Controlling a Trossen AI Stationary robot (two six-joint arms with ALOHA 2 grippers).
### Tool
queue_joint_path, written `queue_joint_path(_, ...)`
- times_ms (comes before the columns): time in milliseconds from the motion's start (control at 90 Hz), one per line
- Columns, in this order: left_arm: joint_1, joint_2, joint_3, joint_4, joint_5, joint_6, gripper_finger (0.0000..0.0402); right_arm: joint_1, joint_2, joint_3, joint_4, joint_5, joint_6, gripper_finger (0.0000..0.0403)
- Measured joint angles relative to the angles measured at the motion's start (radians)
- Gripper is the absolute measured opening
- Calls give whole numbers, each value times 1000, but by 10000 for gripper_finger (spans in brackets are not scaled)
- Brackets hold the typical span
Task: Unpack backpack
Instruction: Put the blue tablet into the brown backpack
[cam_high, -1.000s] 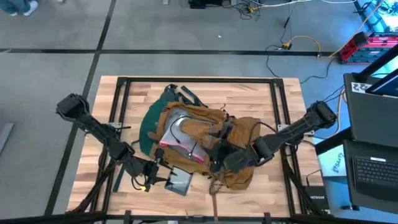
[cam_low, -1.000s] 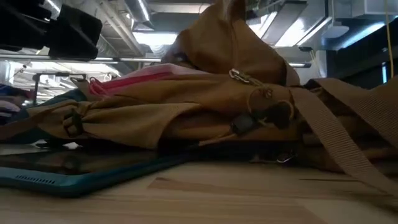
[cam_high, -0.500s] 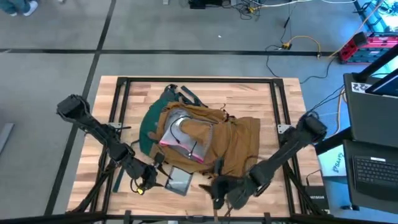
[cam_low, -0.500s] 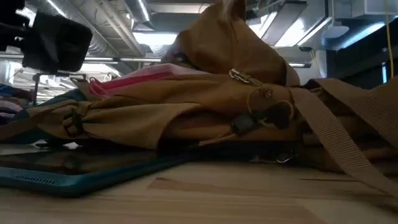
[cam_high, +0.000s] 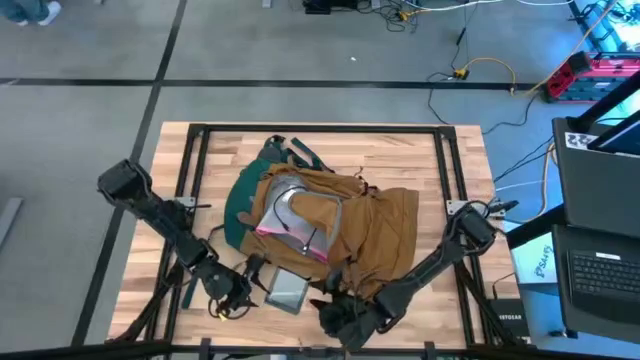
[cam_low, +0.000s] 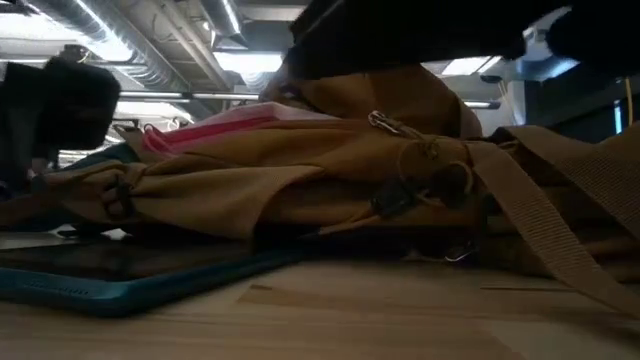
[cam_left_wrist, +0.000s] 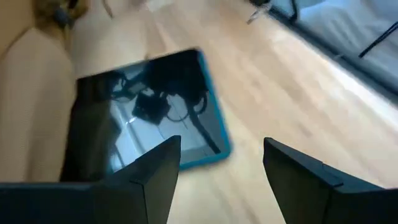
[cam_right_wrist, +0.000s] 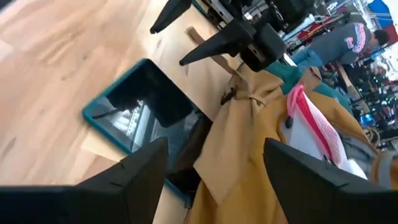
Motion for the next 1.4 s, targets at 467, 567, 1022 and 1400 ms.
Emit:
queue_joint_path(467, -39, 155, 69, 15, -80, 159, 212, -32, 114, 77, -196, -26, 17, 248)
queue_joint_path(567, -37, 165, 72, 8, -125, 186, 212, -43, 128, 77, -230, -47, 29, 248)
queue_joint_path(1022, -20, 167, 73, -48, -224, 333, 212, -61, 145, 77, -254, -110, 25, 248)
queue_joint_path(1400, -13, 166, 72, -94, -249, 470, 212, -98, 147, 78, -249, -149, -5, 248)
